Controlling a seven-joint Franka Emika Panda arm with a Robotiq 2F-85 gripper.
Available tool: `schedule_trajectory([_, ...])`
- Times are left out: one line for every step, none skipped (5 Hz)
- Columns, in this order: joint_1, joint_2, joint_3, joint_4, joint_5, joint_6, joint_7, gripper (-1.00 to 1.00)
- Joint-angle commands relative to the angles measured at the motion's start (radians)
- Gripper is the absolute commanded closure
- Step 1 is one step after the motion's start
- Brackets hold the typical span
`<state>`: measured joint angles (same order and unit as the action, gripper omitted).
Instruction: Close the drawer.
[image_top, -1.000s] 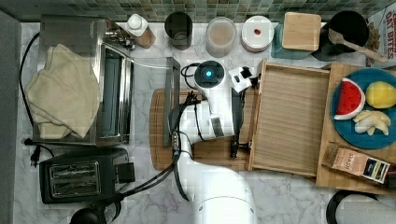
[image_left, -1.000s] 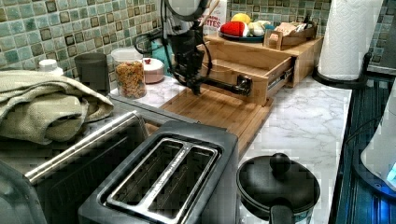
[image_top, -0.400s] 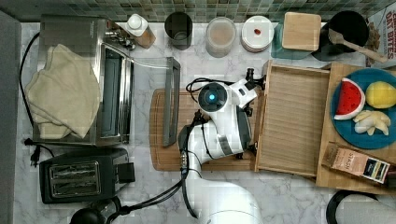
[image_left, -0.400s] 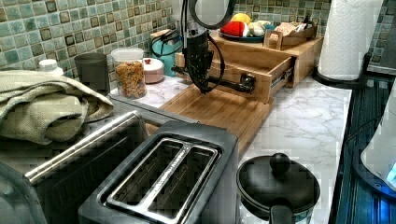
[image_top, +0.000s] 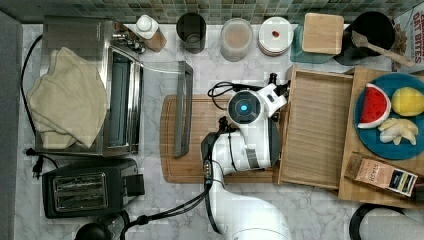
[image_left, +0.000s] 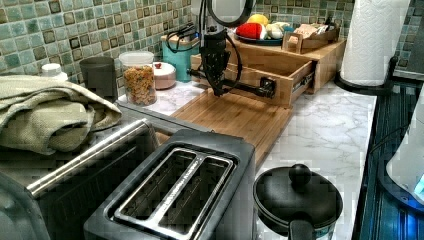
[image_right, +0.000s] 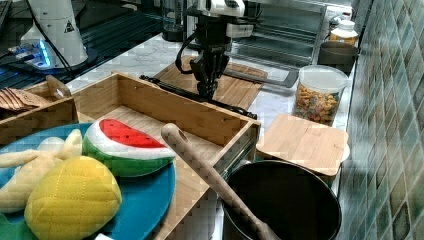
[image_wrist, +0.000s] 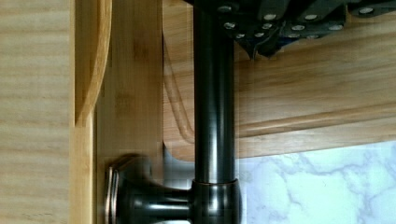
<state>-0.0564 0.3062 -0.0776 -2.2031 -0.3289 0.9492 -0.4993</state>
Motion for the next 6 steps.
schedule_trajectory([-0.223, -0.047, -0.127, 0.057, 0.053, -0.007, -0.243, 1.0])
schedule_trajectory([-0.253, -0.025, -0.165, 0.061, 0.058, 0.074, -0.322, 1.0])
schedule_trajectory([-0.296, 0.01, -0.202, 0.107, 0.082, 0.093, -0.431, 1.0])
schedule_trajectory([-0.339, 0.059, -0.218, 0.184, 0.086, 0.042, -0.543, 1.0])
schedule_trajectory([-0.347, 0.079, -0.233, 0.202, 0.104, 0.063, -0.534, 1.0])
schedule_trajectory([-0.359, 0.076, -0.229, 0.224, 0.121, 0.011, -0.525, 1.0])
